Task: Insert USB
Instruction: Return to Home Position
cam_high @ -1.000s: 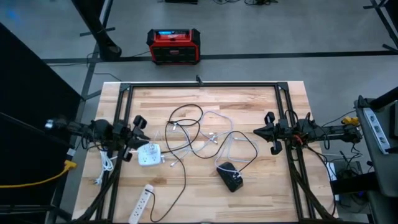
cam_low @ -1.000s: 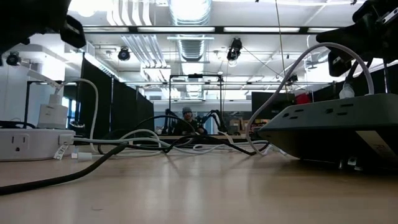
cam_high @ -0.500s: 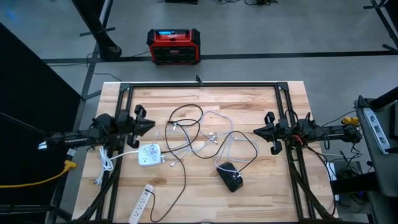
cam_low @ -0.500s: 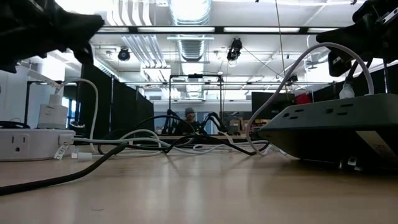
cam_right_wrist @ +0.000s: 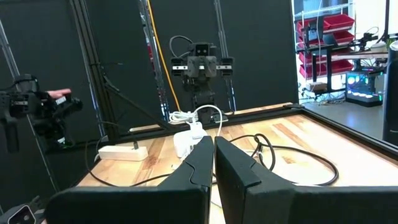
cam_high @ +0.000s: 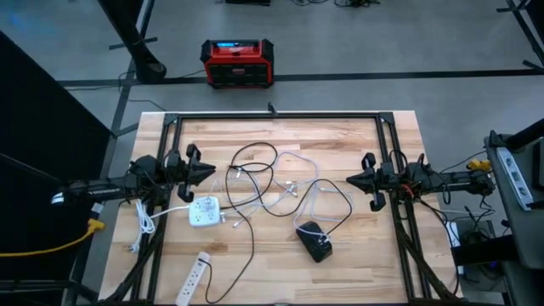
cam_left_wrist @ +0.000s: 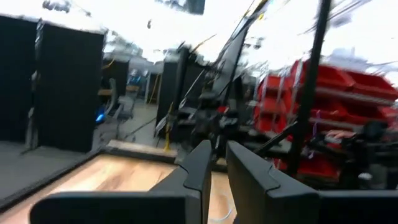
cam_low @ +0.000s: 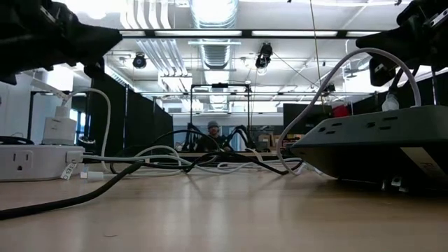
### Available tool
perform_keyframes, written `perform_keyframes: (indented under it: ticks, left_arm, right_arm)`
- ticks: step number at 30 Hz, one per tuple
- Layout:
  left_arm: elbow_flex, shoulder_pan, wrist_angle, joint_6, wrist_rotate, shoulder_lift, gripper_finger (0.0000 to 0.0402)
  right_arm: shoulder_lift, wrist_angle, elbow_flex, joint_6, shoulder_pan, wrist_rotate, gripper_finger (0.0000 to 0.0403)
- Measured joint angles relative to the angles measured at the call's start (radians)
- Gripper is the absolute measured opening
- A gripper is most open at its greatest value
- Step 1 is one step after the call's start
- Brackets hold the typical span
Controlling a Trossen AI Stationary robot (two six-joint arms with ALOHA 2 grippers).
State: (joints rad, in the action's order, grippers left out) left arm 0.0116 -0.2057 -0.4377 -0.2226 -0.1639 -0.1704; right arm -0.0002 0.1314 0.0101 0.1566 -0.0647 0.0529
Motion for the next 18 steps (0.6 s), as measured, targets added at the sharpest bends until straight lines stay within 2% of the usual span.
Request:
perform_keyframes:
  ticks: [4,18]
  left_arm:
    - [-0.003,0.021,0.098,0.0,-0.003,0.168,0.0039]
    - [-0.004,0.101,0.07,0.0,-0.002,0.17,0.0039]
  right_arm:
    - [0.0,0.0,0.0,0.0,0.0,0.0,0.0]
    - [-0.001,-0.025,0.0,0.0,0.0,0.0,0.0]
